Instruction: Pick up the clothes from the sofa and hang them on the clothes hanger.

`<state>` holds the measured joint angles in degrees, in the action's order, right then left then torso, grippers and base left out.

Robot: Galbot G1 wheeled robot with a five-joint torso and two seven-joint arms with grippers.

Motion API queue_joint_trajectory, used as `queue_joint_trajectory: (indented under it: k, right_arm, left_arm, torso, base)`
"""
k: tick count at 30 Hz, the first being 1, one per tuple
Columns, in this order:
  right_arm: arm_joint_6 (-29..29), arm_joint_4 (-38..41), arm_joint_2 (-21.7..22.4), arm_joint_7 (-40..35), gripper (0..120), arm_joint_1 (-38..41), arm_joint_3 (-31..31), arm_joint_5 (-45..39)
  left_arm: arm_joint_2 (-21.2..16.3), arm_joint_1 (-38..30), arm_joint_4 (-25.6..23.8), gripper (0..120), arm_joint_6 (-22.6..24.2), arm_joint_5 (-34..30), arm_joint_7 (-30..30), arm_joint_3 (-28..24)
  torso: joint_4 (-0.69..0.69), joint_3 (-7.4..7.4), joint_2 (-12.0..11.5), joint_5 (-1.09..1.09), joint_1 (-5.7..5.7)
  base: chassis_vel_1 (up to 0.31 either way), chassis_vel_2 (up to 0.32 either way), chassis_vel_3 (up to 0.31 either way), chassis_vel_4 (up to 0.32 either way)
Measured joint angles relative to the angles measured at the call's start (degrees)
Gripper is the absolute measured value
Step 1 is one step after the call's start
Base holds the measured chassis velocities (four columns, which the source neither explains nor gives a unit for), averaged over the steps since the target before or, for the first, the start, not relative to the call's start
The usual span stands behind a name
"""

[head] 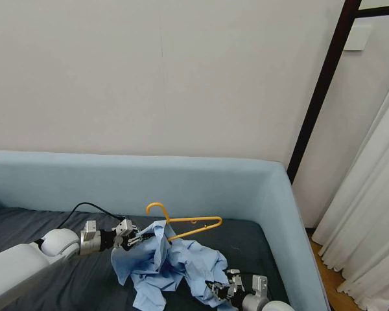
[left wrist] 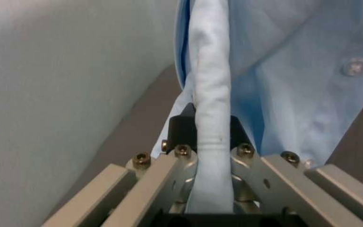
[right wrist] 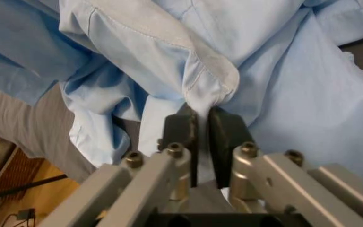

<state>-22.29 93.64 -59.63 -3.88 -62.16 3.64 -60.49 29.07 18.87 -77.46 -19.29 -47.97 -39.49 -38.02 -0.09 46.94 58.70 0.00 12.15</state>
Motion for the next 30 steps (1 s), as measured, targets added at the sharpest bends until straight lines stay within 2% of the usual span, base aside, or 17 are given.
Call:
queue_joint_trajectory:
  k: [2,8,14,20,26,30]
  right_arm:
    - [0.21,0.46,0.31,-0.07,0,-0.26,-0.14,0.13]
    - [0.49,1.91,0.9,-0.37,0,-0.53,-0.84,0.12]
    - [1.19,4.53,3.27,-2.06,0,0.89,-1.27,0.31]
    - [0.3,8.79,8.01,-4.52,0,5.22,-1.18,-1.57]
    - [-1.33,11.7,12.27,-6.11,0,11.22,-1.32,-2.48]
    - [-1.52,12.88,14.21,-6.1,0,13.47,-1.5,-2.18]
  left_arm:
    - [0.1,0.07,0.01,1,-0.1,0.09,0.05,0.04]
    - [0.26,0.06,0.08,1,-0.4,0.54,0.23,0.07]
    - [0.07,-1.4,-0.95,1,-1.4,0.54,0.23,0.24]
    - [-0.55,-4.62,-4.4,1,-1.68,2.94,-0.31,0.11]
    - [-0.55,-8.22,-4.18,1,-2.67,7.45,-0.61,-0.36]
    - [-1.02,-9.6,-4.36,1,-3.14,7.81,-1.54,-0.35]
  torso:
    - [0.0,0.0,0.0,0.0,0.0]
    - [0.0,0.0,0.0,0.0,0.0]
    - [-0.01,0.0,0.0,0.0,0.0]
    - [0.0,0.0,0.0,0.01,0.0]
    - [0.01,0.01,0.0,0.01,0.0]
    - [0.0,0.0,0.0,0.01,0.0]
  base:
    - [0.0,0.0,0.0,0.0]
    - [0.0,0.0,0.0,0.0]
    - [0.0,0.0,0.0,0.0]
    - [0.0,0.0,0.0,0.0]
    - [0.0,0.0,0.0,0.0]
    - [0.0,0.0,0.0,0.0]
